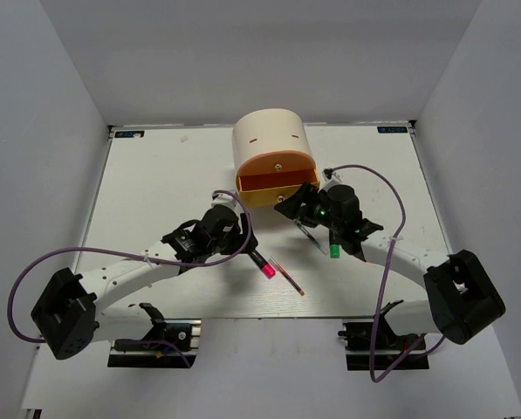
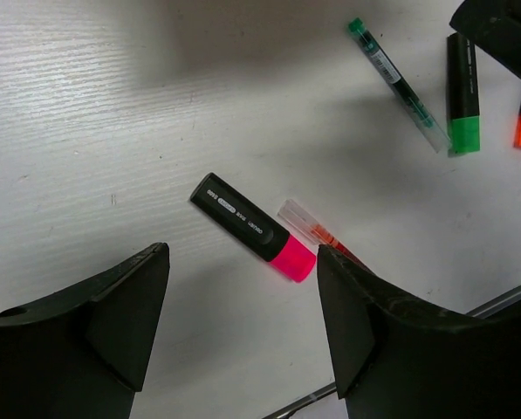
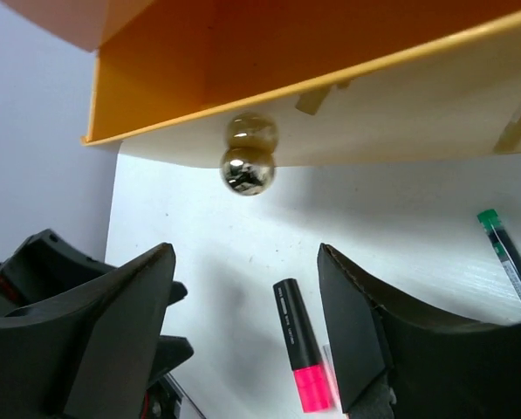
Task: Sort the stationery into containers
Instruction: Pick up the pen from the center of the board.
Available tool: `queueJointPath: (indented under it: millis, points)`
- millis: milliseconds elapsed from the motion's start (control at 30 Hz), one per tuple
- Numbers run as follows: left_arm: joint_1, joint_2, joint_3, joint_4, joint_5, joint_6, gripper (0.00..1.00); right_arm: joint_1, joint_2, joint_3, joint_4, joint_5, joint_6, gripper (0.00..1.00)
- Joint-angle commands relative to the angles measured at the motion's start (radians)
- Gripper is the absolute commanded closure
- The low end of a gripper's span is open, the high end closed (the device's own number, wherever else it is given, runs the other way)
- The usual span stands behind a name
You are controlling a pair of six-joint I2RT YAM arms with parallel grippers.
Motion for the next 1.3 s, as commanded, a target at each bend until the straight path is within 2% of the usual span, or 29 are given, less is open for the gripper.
queueJointPath:
  millis: [0,100,233,300,400,433,600,667,700,733,767,800,900,967,1000,1100,1267]
  points:
    - [-0.013,-0.010,0.034,-0.002,0.014,0.015,0.23,0.000,-0.061,-0.014,0.024,-0.008,-0.065,0.28]
    - [-0.022,-0.001,0.044,-0.022,0.004,0.043,0.24,-0.004,-0.105,-0.018,0.010,-0.014,-0.134,0.36]
    - [-0.023,-0.011,0.054,-0.060,0.004,0.064,0.26,-0.015,-0.167,-0.031,-0.005,-0.060,-0.229,0.57]
    - [-0.023,-0.011,0.054,-0.060,-0.005,0.055,0.27,-0.021,-0.200,-0.037,0.003,-0.100,-0.310,0.63]
    - [-0.032,-0.034,0.044,-0.069,-0.016,-0.002,0.28,-0.027,-0.225,-0.041,-0.016,-0.152,-0.433,0.83]
    - [-0.032,-0.044,0.035,-0.069,-0.016,-0.014,0.29,-0.032,-0.227,-0.033,-0.048,-0.150,-0.454,0.99]
    - [-0.032,-0.062,0.026,-0.078,-0.039,-0.097,0.36,-0.064,-0.181,0.053,-0.245,-0.204,-0.573,1.00]
    - [-0.032,-0.062,0.026,-0.101,-0.066,-0.138,0.41,-0.078,-0.174,0.073,-0.267,-0.187,-0.600,1.00]
    - [-0.032,-0.062,0.026,-0.117,-0.078,-0.213,0.46,-0.083,-0.182,0.074,-0.270,-0.184,-0.625,1.00]
    - [-0.032,-0.050,0.026,-0.127,-0.091,-0.249,0.46,-0.092,-0.181,0.075,-0.269,-0.178,-0.631,1.00]
    - [-0.032,-0.050,0.026,-0.128,-0.101,-0.281,0.46,-0.098,-0.190,0.071,-0.270,-0.175,-0.640,0.70]
    - [-0.032,-0.038,0.026,-0.128,-0.102,-0.307,0.46,-0.104,-0.194,0.073,-0.272,-0.158,-0.645,0.63]
    - [-0.032,0.021,0.044,-0.161,-0.115,-0.391,0.46,-0.132,-0.201,0.068,-0.276,-0.151,-0.685,0.52]
    - [-0.032,0.070,0.092,-0.203,-0.126,-0.456,0.45,-0.147,-0.202,0.064,-0.280,-0.137,-0.697,0.52]
    - [-0.032,0.125,0.122,-0.244,-0.126,-0.476,0.45,-0.158,-0.204,0.062,-0.284,-0.125,-0.697,0.58]
    - [-0.053,0.209,0.193,-0.322,-0.117,-0.557,0.45,-0.193,-0.227,0.044,-0.306,-0.106,-0.705,0.69]
    - [-0.072,0.337,0.288,-0.430,-0.138,-0.602,0.36,-0.219,-0.305,-0.037,-0.274,-0.108,-0.717,0.69]
